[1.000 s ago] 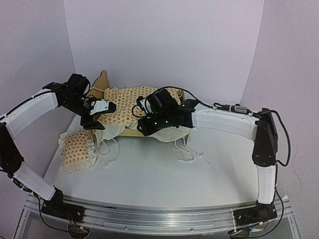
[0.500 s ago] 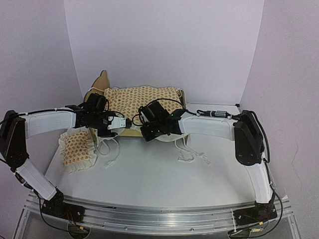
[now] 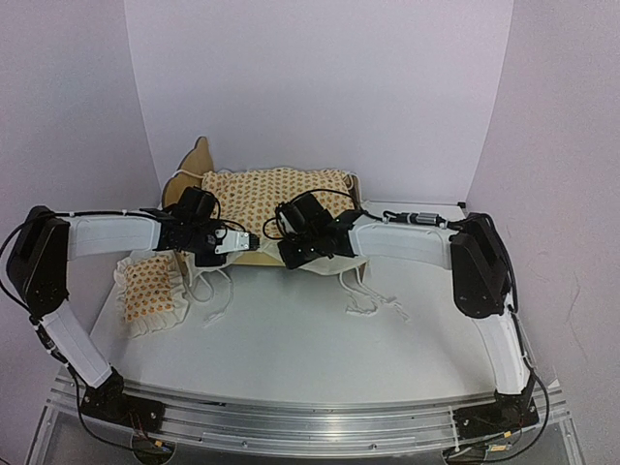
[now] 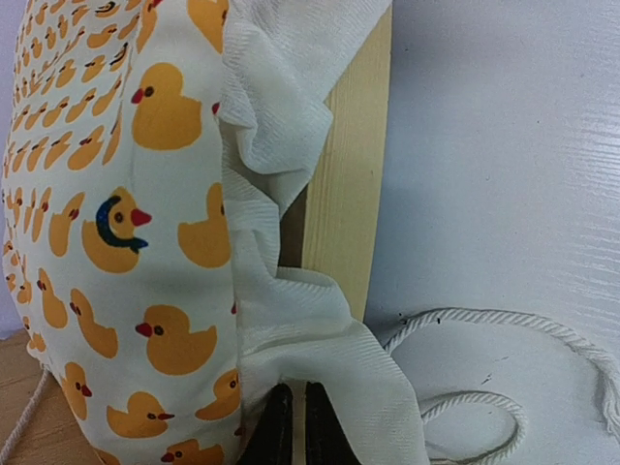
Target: Set up the pet bed
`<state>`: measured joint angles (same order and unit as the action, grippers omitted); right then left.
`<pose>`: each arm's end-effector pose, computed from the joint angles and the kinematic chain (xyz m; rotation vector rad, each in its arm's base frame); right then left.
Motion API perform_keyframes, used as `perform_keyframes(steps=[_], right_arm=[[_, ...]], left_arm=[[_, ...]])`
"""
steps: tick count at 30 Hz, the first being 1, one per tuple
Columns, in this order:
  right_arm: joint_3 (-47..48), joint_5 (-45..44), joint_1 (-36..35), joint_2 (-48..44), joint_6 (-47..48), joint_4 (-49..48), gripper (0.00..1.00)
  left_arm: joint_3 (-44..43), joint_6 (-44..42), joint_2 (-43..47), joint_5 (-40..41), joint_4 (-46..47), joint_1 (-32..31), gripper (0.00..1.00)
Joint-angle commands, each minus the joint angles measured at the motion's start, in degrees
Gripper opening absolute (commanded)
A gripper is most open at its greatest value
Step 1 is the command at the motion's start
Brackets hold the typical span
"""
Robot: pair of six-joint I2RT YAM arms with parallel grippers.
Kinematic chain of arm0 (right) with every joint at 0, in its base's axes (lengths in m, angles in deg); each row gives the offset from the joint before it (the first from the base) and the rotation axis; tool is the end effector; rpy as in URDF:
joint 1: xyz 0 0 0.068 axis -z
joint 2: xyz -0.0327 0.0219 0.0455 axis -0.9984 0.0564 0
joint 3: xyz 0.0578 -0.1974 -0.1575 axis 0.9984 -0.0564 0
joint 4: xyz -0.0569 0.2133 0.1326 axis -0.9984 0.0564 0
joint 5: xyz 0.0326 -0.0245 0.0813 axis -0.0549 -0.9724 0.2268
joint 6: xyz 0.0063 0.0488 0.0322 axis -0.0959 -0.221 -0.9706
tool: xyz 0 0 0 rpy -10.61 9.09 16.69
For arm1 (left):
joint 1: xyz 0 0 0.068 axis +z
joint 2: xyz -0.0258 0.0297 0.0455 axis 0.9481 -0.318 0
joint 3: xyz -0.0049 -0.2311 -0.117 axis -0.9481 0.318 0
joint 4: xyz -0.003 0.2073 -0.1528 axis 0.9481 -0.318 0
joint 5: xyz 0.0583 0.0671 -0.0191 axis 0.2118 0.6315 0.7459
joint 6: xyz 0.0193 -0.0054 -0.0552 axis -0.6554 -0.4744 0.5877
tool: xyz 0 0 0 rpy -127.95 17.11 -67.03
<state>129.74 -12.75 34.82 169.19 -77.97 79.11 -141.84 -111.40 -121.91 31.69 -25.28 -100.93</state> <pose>0.3262 0.3958 0.1974 -0.6768 2.1632 0.2167 0.3081 -0.1712 0.2003 1.7662 1.6596 0.3675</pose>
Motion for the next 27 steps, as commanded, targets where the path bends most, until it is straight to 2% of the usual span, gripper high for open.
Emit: perform_keyframes(steps=[1, 4, 7, 9, 12, 14, 22, 27], right_arm=[[1.5, 4.8, 0.7, 0.9, -2.1, -0.8, 0.26], [2.4, 5.1, 0.7, 2.1, -2.9, -0.8, 0.21], [3.1, 4.3, 0.9, 3.2, -3.0, -0.8, 0.13], [2.8, 4.2, 0.9, 2.8, -3.3, -0.8, 0.01], [2.5, 4.0, 0.9, 1.9, -2.8, -0.8, 0.00], [2.5, 3.8, 1.0, 0.9, -2.4, -0.8, 0.00], [3.5, 5.9, 2.1, -4.4, -2.3, -1.4, 0.00], [1.5, 8.3, 1.8, -4.7, -2.2, -6.4, 0.00]], left_arm=[[-4.5, 2.8, -1.1, -1.3, -4.1, 0.6, 0.22], [-4.0, 3.5, -1.1, -2.4, -4.4, 0.6, 0.34], [-4.4, 3.7, -2.7, -0.3, -3.3, 0.6, 0.37], [-5.5, 4.2, -3.6, 0.4, -3.7, 0.9, 0.29], [-5.5, 4.2, -3.5, 0.5, -3.0, 1.2, 0.07], [-6.1, 4.3, -3.3, 0.4, -3.1, 1.6, 0.00], [-12.7, 5.7, -0.5, -4.0, -7.8, 6.2, 0.00], [-14.5, 6.5, 0.1, -6.1, -10.0, 6.8, 0.00]])
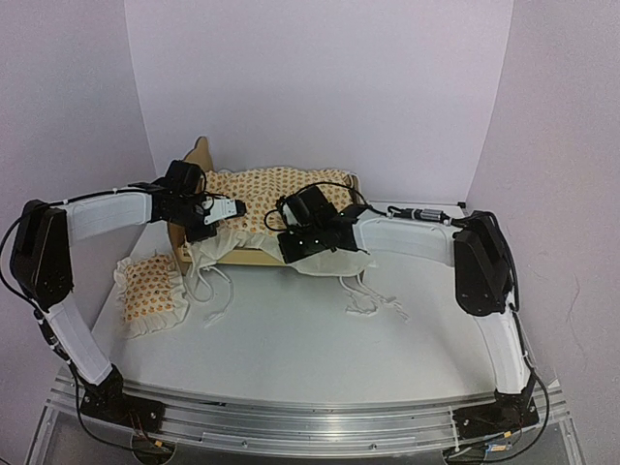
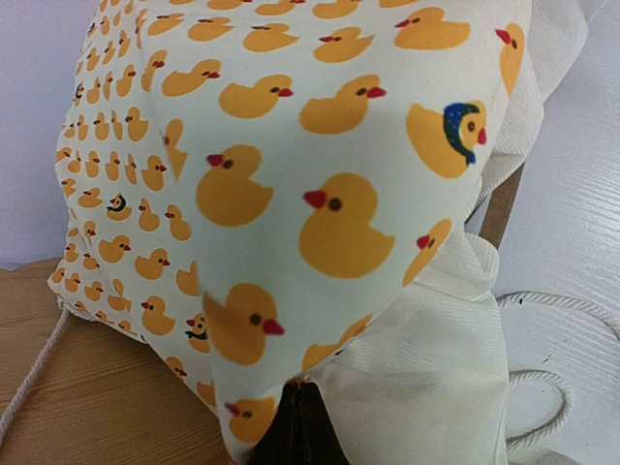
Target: Set up the pet bed
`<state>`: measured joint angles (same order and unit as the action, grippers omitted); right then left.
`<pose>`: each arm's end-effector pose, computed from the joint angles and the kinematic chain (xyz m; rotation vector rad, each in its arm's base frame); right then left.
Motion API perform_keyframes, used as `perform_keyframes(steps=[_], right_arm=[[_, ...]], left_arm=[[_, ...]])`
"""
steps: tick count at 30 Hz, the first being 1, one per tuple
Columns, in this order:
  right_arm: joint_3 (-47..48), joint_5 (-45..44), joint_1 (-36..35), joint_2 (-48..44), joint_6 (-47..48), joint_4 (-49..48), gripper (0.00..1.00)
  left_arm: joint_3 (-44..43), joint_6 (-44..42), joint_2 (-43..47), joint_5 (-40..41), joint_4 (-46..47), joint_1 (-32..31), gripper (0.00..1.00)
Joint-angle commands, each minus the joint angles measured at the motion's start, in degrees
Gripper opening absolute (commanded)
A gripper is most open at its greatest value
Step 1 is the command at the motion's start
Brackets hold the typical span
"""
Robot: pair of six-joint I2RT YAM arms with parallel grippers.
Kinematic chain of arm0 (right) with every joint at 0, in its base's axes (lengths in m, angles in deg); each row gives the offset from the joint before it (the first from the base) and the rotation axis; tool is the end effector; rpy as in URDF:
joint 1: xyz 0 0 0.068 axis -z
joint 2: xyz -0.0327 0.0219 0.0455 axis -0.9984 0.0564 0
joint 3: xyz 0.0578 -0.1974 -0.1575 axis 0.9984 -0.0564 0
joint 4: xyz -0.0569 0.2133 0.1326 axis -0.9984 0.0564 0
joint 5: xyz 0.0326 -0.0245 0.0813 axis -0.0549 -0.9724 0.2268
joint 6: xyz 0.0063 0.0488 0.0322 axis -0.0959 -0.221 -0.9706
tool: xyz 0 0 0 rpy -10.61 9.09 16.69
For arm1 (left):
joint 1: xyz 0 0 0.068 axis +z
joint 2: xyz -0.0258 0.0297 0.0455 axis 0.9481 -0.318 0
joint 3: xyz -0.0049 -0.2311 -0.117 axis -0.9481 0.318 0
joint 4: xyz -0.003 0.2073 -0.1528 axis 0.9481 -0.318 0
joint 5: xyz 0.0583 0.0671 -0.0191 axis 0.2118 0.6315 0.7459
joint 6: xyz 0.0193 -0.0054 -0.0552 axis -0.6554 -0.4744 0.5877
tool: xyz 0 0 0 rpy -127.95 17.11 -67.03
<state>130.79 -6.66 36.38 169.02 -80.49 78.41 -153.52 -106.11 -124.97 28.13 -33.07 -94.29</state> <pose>0.3357 0.3922 0.2053 -0.6493 2.1779 0.3552 0.3464 -0.1459 0.2364 1.5916 1.7979 0.3101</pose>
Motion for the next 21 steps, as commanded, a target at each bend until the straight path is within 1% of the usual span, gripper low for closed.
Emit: perform_keyframes(steps=[1, 6, 7, 9, 11, 13, 14, 15, 16, 18, 21], right_arm=[[0.0, 2.5, 0.1, -4.5, 0.0, -6.6, 0.00], [0.2, 2.9, 0.1, -4.4, -1.6, -8.1, 0.00], [0.3, 2.8, 0.0, -4.3, -1.8, -8.0, 0.02], [-0.3, 2.4, -0.8, -4.0, -2.7, -8.3, 0.16], [-0.2, 2.0, -2.3, -3.1, -3.5, -9.4, 0.28], [0.6, -1.3, -4.1, -1.9, -5.5, -9.4, 0.40], [0.2, -3.0, -4.4, -1.5, -7.5, -9.3, 0.45], [-0.3, -5.2, -4.5, -1.4, -10.2, -9.3, 0.48], [-1.1, -7.5, -4.5, -1.5, -12.8, -9.2, 0.48], [-1.9, -10.8, -4.6, -1.6, -16.4, -8.5, 0.48], [-0.9, -15.8, -4.9, -1.3, -20.2, -4.5, 0.48]], left_arm=[[-2.7, 1.3, 3.5, -2.7, -2.4, 0.2, 0.00], [-6.4, 3.4, 4.7, -6.1, -7.3, 0.2, 0.00], [-6.9, 3.4, 4.7, -6.5, -8.1, 0.2, 0.00], [-6.3, 3.2, 4.8, -7.1, -9.1, 0.2, 0.00], [-4.9, 3.5, 5.3, -7.6, -10.3, 0.0, 0.00], [-3.9, 5.6, 5.6, -7.6, -11.0, 0.0, 0.00], [-3.5, 7.3, 5.8, -7.4, -11.6, 0.0, 0.02], [-2.9, 8.8, 6.0, -7.2, -12.0, 0.0, 0.06], [-2.1, 10.2, 6.2, -7.2, -12.3, 0.0, 0.12], [-0.9, 14.0, 6.3, -7.4, -13.0, -0.1, 0.18], [-0.5, 24.0, 6.2, -7.4, -15.0, 0.0, 0.29]])
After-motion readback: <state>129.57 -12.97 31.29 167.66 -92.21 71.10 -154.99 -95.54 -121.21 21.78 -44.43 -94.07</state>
